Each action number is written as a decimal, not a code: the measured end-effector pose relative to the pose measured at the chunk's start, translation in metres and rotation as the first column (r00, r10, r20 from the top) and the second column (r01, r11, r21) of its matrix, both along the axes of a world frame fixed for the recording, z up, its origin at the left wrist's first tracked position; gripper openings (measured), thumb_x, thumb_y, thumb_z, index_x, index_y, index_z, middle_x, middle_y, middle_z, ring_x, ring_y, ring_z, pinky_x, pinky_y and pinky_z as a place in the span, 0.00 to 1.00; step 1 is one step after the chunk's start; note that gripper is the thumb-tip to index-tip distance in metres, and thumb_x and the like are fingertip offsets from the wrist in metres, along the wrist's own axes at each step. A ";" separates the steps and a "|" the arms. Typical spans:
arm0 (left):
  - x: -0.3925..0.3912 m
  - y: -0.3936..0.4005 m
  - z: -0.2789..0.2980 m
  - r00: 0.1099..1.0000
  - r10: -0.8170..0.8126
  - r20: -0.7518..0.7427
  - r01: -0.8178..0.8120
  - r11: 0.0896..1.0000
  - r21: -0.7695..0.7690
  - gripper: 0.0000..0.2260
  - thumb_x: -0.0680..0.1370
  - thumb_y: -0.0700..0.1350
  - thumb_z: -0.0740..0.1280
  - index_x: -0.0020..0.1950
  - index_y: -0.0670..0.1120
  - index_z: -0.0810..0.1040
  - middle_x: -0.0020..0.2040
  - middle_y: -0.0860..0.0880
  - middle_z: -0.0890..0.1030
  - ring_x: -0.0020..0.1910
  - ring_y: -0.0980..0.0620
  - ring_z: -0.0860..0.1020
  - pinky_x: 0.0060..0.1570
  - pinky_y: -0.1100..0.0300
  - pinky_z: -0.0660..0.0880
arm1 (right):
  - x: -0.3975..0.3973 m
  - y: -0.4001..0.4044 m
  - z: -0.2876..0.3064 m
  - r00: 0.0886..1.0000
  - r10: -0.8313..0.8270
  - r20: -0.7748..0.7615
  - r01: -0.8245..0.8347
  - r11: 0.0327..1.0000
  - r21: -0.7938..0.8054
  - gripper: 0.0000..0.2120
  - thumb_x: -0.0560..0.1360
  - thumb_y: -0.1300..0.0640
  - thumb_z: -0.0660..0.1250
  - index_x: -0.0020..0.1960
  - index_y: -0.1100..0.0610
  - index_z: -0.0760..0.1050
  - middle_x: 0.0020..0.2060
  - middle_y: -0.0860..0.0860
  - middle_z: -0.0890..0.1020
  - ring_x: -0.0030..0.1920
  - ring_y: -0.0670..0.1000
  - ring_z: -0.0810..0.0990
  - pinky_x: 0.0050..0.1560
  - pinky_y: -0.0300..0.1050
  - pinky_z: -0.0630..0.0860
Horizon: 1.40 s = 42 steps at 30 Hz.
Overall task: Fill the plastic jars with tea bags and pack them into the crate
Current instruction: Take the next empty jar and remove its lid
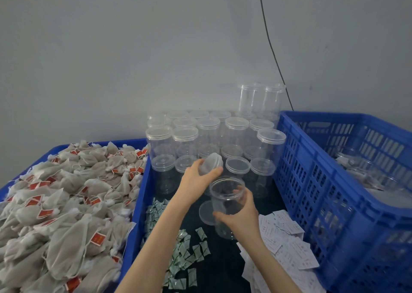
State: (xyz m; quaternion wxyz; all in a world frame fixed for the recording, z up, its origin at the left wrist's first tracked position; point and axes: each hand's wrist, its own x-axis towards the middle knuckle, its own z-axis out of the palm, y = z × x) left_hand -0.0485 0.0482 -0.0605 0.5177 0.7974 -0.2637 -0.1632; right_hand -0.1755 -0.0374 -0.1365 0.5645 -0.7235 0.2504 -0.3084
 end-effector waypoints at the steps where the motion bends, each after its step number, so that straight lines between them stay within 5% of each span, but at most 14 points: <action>1: 0.005 -0.001 -0.005 0.999 0.043 -0.020 -0.043 0.999 -0.021 0.36 0.70 0.62 0.70 0.73 0.50 0.63 0.69 0.45 0.70 0.60 0.49 0.72 0.56 0.56 0.70 | -0.001 -0.006 0.000 0.999 -0.031 0.008 0.031 0.999 0.034 0.43 0.59 0.58 0.84 0.68 0.47 0.65 0.61 0.44 0.74 0.61 0.43 0.73 0.61 0.40 0.69; 4: 0.016 -0.008 -0.026 0.987 0.149 0.060 -0.155 0.981 0.113 0.32 0.71 0.56 0.73 0.69 0.44 0.66 0.65 0.44 0.73 0.59 0.46 0.74 0.57 0.53 0.72 | -0.004 -0.020 0.000 0.995 -0.093 0.044 0.090 0.993 0.077 0.44 0.60 0.61 0.84 0.70 0.53 0.65 0.61 0.47 0.74 0.62 0.47 0.73 0.64 0.46 0.70; 8: 0.011 -0.026 -0.064 0.972 -0.016 0.236 -0.094 0.891 0.444 0.31 0.70 0.54 0.74 0.66 0.42 0.68 0.64 0.43 0.72 0.63 0.44 0.72 0.62 0.52 0.71 | -0.008 -0.029 -0.008 0.991 -0.110 0.072 0.105 0.992 0.072 0.41 0.61 0.61 0.83 0.67 0.50 0.66 0.58 0.43 0.75 0.62 0.47 0.73 0.59 0.43 0.70; 13: 0.002 -0.040 -0.103 0.964 -0.069 0.255 -0.096 0.809 0.581 0.32 0.72 0.55 0.72 0.70 0.42 0.64 0.69 0.44 0.67 0.69 0.44 0.65 0.66 0.51 0.67 | -0.014 -0.034 -0.017 0.994 -0.081 0.074 0.077 0.995 0.059 0.40 0.61 0.62 0.83 0.64 0.45 0.65 0.57 0.39 0.75 0.60 0.45 0.74 0.62 0.42 0.69; 25: -0.001 -0.038 -0.114 0.959 -0.112 0.259 -0.064 0.808 0.586 0.36 0.71 0.57 0.72 0.72 0.44 0.62 0.75 0.42 0.56 0.75 0.43 0.54 0.70 0.48 0.60 | -0.011 -0.024 -0.023 0.998 -0.032 0.057 0.031 0.999 0.011 0.42 0.60 0.63 0.83 0.65 0.46 0.64 0.55 0.38 0.74 0.56 0.38 0.74 0.53 0.28 0.67; 28: 0.003 -0.035 -0.100 0.952 -0.120 0.282 -0.064 0.822 0.566 0.28 0.74 0.54 0.69 0.69 0.46 0.67 0.71 0.43 0.62 0.72 0.44 0.59 0.67 0.49 0.63 | -0.004 -0.018 -0.020 0.998 -0.014 0.067 0.013 1.000 0.010 0.41 0.60 0.65 0.83 0.64 0.47 0.65 0.55 0.39 0.75 0.56 0.39 0.74 0.50 0.24 0.67; 32: 0.013 -0.023 -0.061 0.919 -0.133 0.371 -0.087 0.849 0.522 0.16 0.75 0.50 0.68 0.61 0.47 0.73 0.64 0.45 0.71 0.65 0.44 0.69 0.61 0.50 0.70 | 0.007 -0.008 -0.014 0.997 0.020 0.080 -0.023 0.999 0.038 0.40 0.60 0.66 0.83 0.64 0.48 0.66 0.54 0.40 0.76 0.56 0.42 0.75 0.48 0.29 0.69; 36: 0.026 0.006 -0.015 0.905 -0.103 0.412 -0.092 0.899 0.428 0.15 0.75 0.47 0.70 0.60 0.48 0.76 0.58 0.47 0.77 0.55 0.49 0.77 0.54 0.54 0.76 | 0.020 0.011 -0.005 0.993 0.080 0.081 -0.084 0.995 0.047 0.40 0.60 0.64 0.83 0.65 0.49 0.66 0.54 0.40 0.75 0.58 0.46 0.75 0.49 0.31 0.69; 42: 0.054 0.080 0.022 0.820 0.010 0.572 -0.312 0.846 0.433 0.12 0.77 0.46 0.67 0.60 0.48 0.75 0.55 0.48 0.79 0.52 0.50 0.78 0.49 0.58 0.74 | 0.027 0.050 -0.002 0.966 0.240 0.094 -0.243 0.970 0.026 0.41 0.59 0.63 0.84 0.62 0.42 0.66 0.58 0.40 0.75 0.57 0.35 0.75 0.52 0.29 0.71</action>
